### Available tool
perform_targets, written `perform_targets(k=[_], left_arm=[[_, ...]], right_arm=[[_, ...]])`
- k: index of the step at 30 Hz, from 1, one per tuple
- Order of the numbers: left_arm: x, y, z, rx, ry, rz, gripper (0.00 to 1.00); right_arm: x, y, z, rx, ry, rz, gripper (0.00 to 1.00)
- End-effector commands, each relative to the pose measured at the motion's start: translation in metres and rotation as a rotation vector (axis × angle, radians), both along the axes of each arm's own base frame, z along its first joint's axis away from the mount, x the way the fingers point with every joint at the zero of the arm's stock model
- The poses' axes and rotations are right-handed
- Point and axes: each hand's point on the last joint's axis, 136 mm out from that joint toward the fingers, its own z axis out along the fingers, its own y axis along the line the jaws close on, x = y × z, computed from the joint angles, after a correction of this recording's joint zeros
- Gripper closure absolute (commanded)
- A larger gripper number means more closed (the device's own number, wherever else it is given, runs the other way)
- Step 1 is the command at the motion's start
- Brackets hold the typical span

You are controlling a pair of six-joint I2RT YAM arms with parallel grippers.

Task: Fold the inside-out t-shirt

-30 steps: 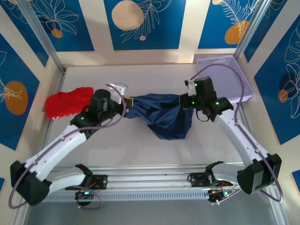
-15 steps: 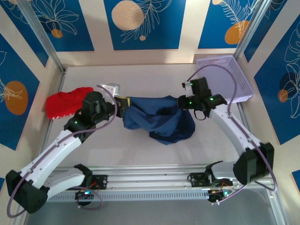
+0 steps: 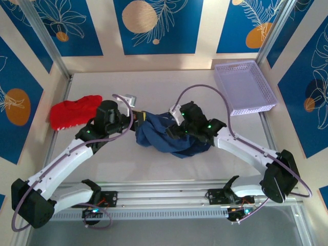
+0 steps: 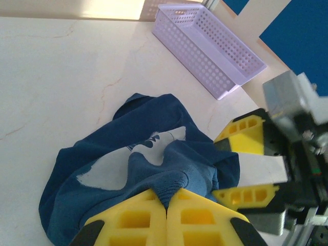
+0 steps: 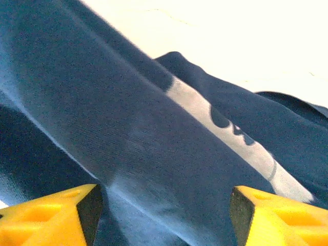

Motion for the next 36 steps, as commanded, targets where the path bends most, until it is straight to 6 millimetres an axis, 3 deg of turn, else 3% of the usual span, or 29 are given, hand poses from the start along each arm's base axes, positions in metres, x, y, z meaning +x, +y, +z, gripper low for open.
perform_targets(k=[1, 7, 8, 10, 11, 14, 17, 20, 24, 28, 32, 36], left_arm=[[-0.003, 0.003, 0.01, -0.01, -0.028, -0.012, 1.0], [-0.003, 0.005, 0.01, -0.004, -0.033, -0.003, 1.0], [-0.002, 0.006, 0.01, -0.001, -0.036, 0.004, 1.0], [0.002, 0.012, 0.006, 0.016, -0.037, 0.043, 1.0], [0.007, 0.019, 0.002, 0.036, -0.035, 0.091, 1.0], [0.03, 0.051, -0.019, 0.181, -0.041, 0.288, 0.99], [0.057, 0.079, -0.045, 0.38, -0.045, 0.443, 0.93], [0.074, 0.087, -0.066, 0.525, 0.001, 0.49, 0.83], [0.061, 0.065, -0.059, 0.429, -0.019, 0.389, 0.57], [0.019, 0.018, -0.034, 0.205, -0.091, 0.13, 0.4], [-0.021, -0.032, -0.025, 0.049, -0.091, -0.162, 0.36], [-0.025, -0.061, -0.033, 0.05, -0.061, -0.298, 0.38]], right_arm=[[0.007, 0.006, -0.013, -0.042, -0.064, 0.037, 0.32], [0.016, 0.0, -0.032, -0.05, -0.069, 0.009, 0.34], [0.019, -0.001, -0.036, -0.04, -0.06, -0.003, 0.41], [0.022, 0.001, -0.032, 0.023, -0.017, -0.008, 0.68], [0.021, 0.005, -0.021, 0.081, 0.006, 0.007, 0.79], [0.004, 0.016, 0.023, 0.323, 0.115, 0.094, 1.0], [-0.006, 0.018, 0.064, 0.585, 0.285, 0.147, 1.0], [-0.006, 0.017, 0.082, 0.686, 0.365, 0.128, 1.0], [0.004, 0.008, 0.087, 0.759, 0.46, 0.047, 1.0], [0.015, 0.001, 0.077, 0.801, 0.541, -0.008, 1.0], [0.019, -0.002, 0.072, 0.802, 0.548, -0.02, 1.0], [0.023, -0.007, 0.073, 0.804, 0.537, -0.028, 1.0]])
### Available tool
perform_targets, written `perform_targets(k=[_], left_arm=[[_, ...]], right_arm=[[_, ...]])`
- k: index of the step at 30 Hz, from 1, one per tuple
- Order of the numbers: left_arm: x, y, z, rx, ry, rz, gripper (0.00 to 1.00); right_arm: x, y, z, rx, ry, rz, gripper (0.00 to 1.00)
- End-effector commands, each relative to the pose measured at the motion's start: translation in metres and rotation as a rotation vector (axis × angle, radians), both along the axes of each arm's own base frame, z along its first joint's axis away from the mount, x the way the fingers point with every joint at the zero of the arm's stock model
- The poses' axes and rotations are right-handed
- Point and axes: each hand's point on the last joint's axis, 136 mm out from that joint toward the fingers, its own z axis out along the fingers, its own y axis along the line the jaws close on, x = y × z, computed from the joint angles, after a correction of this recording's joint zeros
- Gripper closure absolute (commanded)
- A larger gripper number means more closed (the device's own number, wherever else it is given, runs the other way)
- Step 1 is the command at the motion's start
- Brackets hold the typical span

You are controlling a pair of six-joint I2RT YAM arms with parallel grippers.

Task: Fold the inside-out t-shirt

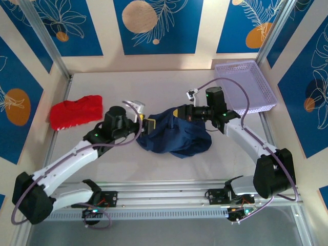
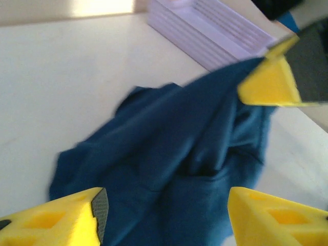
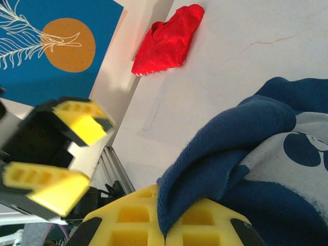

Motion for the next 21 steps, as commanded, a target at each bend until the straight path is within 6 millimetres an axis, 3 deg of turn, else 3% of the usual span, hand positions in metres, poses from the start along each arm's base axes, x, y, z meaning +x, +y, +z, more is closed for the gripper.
perform_targets(k=[1, 9, 21], left_arm=[[-0.016, -0.038, 0.0, -0.044, 0.024, -0.22, 0.39], [-0.013, -0.078, -0.008, -0.066, 0.072, -0.351, 0.48], [0.011, -0.096, -0.031, -0.045, 0.105, -0.331, 0.56]], right_arm=[[-0.001, 0.0, 0.012, 0.041, -0.002, 0.021, 1.0], [0.002, -0.003, 0.008, 0.039, 0.008, 0.007, 1.0], [0.003, -0.009, 0.009, 0.042, 0.009, -0.006, 1.0]])
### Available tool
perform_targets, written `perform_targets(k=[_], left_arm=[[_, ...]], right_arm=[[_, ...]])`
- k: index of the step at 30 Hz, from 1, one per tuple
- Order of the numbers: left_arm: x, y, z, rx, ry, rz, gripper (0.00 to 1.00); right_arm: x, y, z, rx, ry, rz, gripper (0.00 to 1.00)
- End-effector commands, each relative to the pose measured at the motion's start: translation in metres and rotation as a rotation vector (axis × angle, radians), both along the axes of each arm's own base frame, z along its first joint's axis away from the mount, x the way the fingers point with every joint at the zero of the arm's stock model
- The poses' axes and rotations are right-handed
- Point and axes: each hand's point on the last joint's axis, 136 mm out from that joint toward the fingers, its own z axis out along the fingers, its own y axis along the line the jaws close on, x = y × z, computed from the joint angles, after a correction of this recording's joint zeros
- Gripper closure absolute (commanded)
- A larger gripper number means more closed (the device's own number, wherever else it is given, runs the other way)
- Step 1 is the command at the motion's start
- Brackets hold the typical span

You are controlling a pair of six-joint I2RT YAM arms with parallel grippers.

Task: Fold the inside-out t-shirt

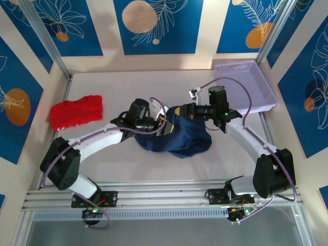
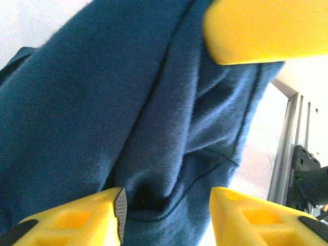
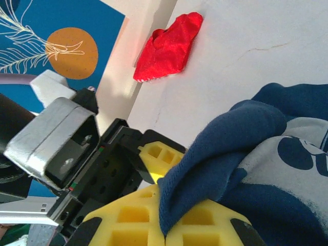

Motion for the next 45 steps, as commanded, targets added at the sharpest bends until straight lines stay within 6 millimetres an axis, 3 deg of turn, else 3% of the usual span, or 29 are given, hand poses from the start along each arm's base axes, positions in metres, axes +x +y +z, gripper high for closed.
perform_targets(k=[1, 6, 12, 21, 30, 35, 40, 42, 45], left_arm=[[0.005, -0.014, 0.019, -0.053, -0.047, -0.03, 0.58], [0.01, -0.02, 0.02, -0.071, -0.041, -0.031, 0.71], [0.011, -0.019, 0.028, -0.08, -0.061, -0.022, 1.0], [-0.009, -0.001, 0.098, -0.187, -0.145, -0.015, 1.0], [-0.01, 0.02, 0.158, -0.273, -0.194, 0.104, 1.0], [0.001, 0.036, 0.168, -0.274, -0.156, 0.245, 1.0], [0.003, 0.048, 0.17, -0.269, -0.123, 0.321, 1.0], [0.005, 0.049, 0.165, -0.254, -0.115, 0.336, 1.0], [0.007, 0.048, 0.159, -0.248, -0.104, 0.34, 1.0]], right_arm=[[-0.004, -0.001, 0.004, 0.023, 0.006, 0.015, 1.0], [-0.003, -0.001, 0.003, 0.026, 0.01, 0.014, 1.0], [-0.002, -0.004, 0.003, 0.023, 0.004, 0.004, 1.0], [0.004, -0.012, 0.009, -0.03, -0.036, -0.027, 1.0], [0.02, -0.005, 0.038, -0.082, -0.106, -0.028, 0.95], [0.034, -0.025, 0.029, -0.264, -0.103, -0.136, 0.87], [0.032, -0.049, 0.036, -0.39, -0.175, -0.228, 0.68], [0.024, -0.049, 0.038, -0.401, -0.209, -0.223, 0.63], [0.003, -0.033, 0.039, -0.372, -0.272, -0.159, 0.59]])
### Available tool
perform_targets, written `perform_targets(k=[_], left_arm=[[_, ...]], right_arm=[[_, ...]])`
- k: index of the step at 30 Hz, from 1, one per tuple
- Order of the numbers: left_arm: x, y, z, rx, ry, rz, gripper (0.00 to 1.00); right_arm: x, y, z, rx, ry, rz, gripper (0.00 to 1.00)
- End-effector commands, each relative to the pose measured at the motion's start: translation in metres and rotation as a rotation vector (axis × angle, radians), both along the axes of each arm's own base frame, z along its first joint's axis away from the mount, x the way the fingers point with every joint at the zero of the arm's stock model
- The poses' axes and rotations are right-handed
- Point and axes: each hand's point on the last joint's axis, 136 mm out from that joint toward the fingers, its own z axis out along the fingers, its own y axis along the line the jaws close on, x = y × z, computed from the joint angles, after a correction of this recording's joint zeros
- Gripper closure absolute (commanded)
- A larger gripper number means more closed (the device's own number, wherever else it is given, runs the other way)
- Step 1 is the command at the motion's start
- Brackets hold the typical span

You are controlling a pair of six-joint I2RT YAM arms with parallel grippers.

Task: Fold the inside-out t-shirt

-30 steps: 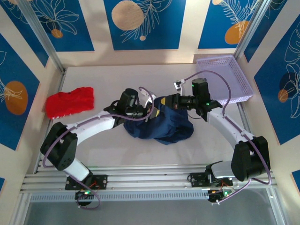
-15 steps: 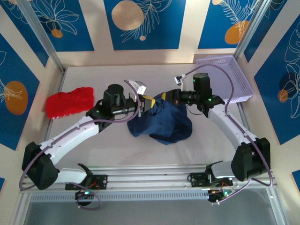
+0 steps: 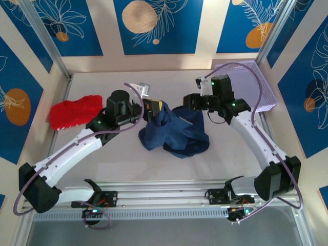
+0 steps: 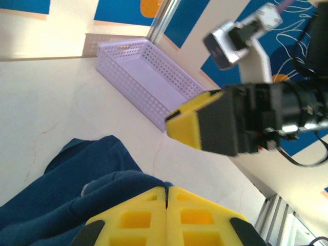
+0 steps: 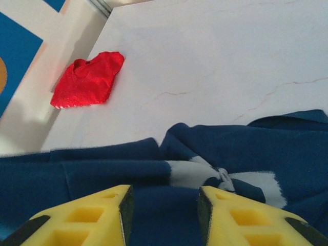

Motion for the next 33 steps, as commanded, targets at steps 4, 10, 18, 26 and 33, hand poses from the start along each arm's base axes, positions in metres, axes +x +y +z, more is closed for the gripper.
perform_targets(k=[4, 10, 18, 26, 33], left_arm=[[0.003, 0.002, 0.008, -0.016, 0.006, 0.034, 1.0], [0.003, 0.0, 0.007, -0.015, 0.009, 0.025, 1.0], [0.002, 0.0, 0.005, -0.016, 0.011, 0.023, 1.0], [0.01, 0.017, 0.002, 0.037, -0.011, 0.117, 1.0], [0.049, 0.1, -0.009, 0.005, 0.064, 0.388, 1.0]], right_arm=[[-0.054, 0.039, -0.003, 0.058, -0.071, 0.176, 0.59], [-0.074, 0.071, -0.02, 0.111, -0.061, 0.251, 0.64], [-0.046, 0.083, -0.033, 0.116, -0.023, 0.172, 0.59], [-0.038, 0.069, -0.037, 0.096, -0.043, 0.117, 0.99], [-0.061, 0.04, -0.032, 0.156, -0.076, 0.178, 1.0]])
